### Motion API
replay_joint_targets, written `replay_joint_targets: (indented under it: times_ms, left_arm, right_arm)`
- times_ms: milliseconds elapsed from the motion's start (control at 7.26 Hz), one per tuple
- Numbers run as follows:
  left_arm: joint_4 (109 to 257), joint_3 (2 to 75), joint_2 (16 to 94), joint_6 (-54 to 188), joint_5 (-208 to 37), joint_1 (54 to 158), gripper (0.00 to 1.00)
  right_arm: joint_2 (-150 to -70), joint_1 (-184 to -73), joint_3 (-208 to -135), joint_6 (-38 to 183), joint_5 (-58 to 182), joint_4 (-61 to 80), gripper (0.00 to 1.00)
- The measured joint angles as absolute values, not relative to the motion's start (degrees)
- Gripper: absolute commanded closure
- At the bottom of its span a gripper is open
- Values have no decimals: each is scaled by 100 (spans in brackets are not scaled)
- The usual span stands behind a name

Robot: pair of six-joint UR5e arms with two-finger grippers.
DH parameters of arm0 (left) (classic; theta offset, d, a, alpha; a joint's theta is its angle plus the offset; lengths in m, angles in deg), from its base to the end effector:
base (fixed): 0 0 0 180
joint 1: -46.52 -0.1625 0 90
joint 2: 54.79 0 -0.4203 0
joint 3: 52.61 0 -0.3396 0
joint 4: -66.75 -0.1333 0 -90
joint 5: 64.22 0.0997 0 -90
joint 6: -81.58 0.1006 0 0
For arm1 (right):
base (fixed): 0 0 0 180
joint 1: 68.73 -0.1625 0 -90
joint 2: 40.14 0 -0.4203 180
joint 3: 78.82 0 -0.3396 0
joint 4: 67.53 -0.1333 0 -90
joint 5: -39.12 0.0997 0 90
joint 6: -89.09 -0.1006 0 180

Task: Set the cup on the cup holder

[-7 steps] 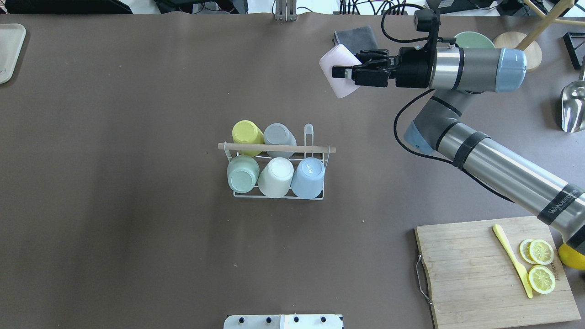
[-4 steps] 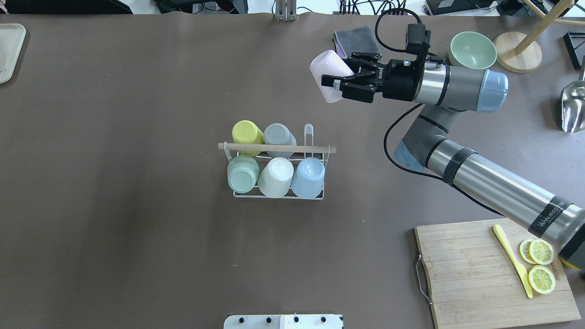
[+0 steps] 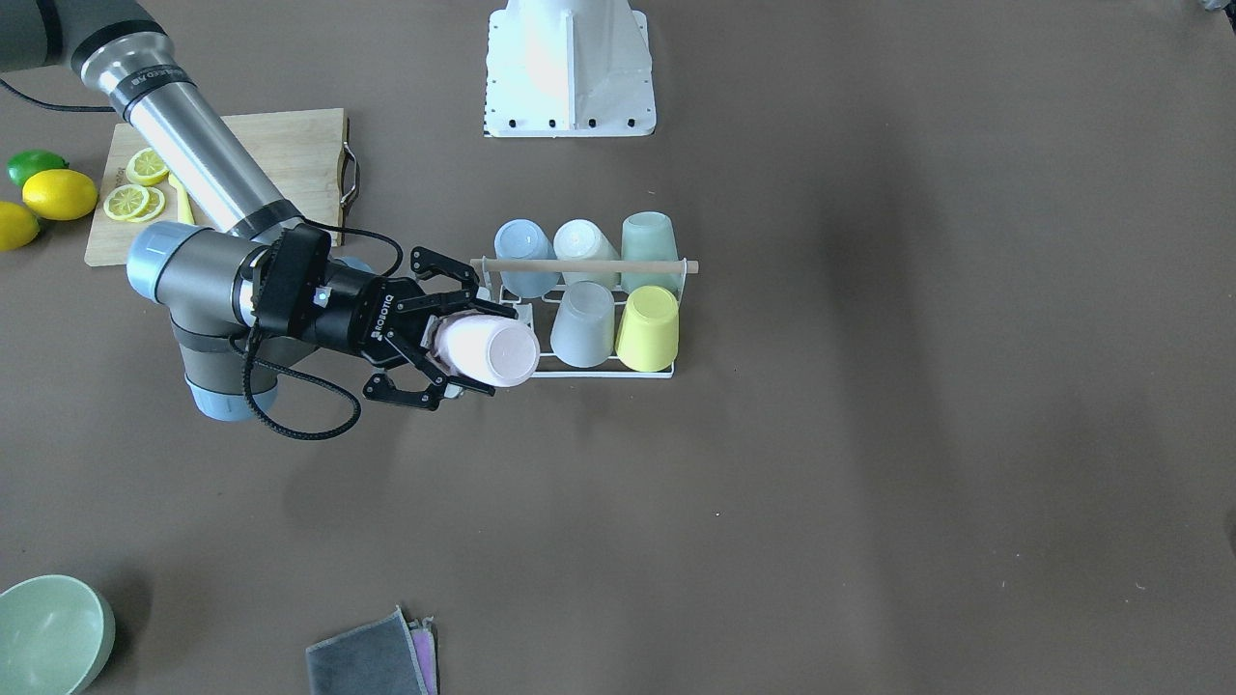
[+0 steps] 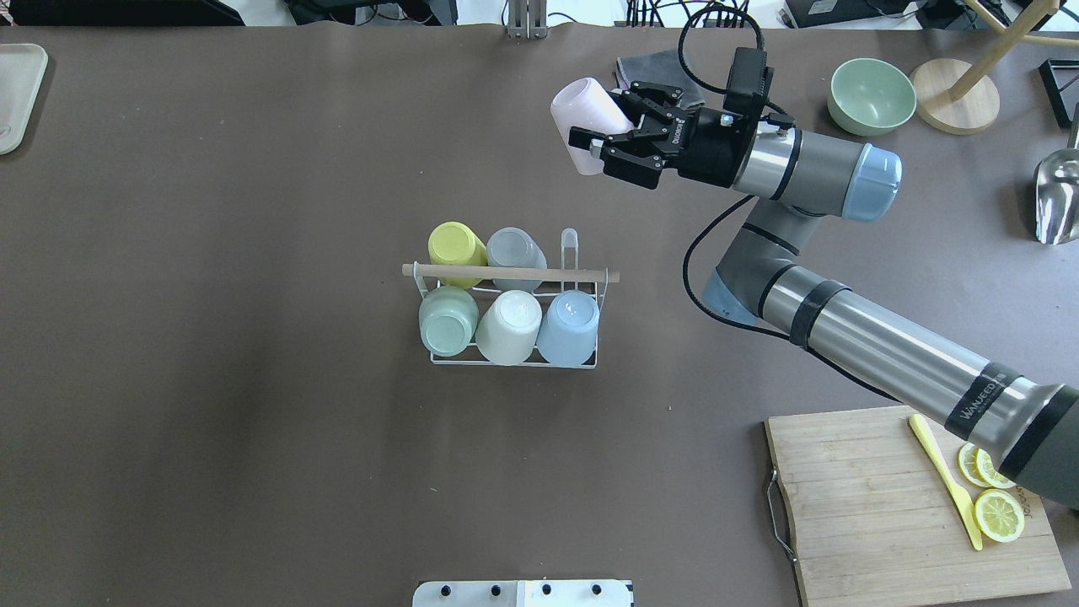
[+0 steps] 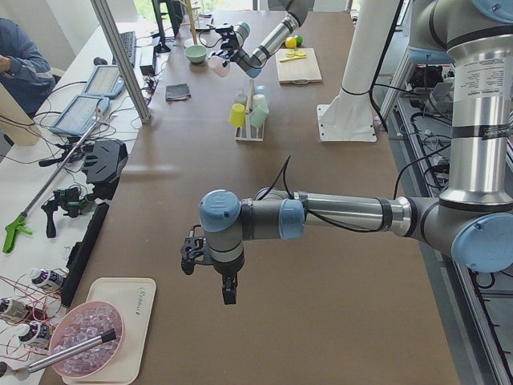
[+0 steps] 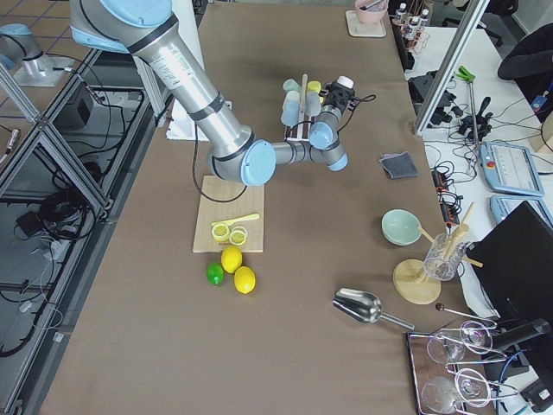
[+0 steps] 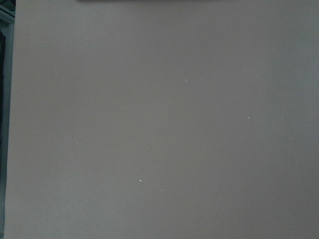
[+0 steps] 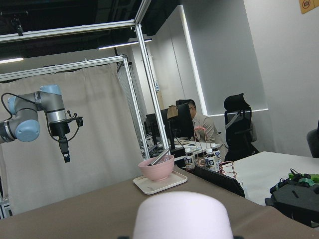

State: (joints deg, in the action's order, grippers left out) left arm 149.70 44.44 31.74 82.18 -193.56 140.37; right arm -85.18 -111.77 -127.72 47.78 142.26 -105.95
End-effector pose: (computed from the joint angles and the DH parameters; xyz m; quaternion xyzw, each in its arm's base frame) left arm -0.0968 -0.4027 0.6445 -0.0154 0.3373 -0.0369 0.9405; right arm -0.3933 -0.5184 0.2974 0.6198 -0.6659 -0.1243 0.3962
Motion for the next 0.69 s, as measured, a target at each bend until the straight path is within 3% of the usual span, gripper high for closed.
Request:
replay_joint_targets:
  times_ms: [689]
  left_arm:
    - [14929, 4396, 3161, 8214, -19687, 14069, 2]
  right_arm:
    - [-8494, -10595, -12726, 4916, 13978, -10921, 100]
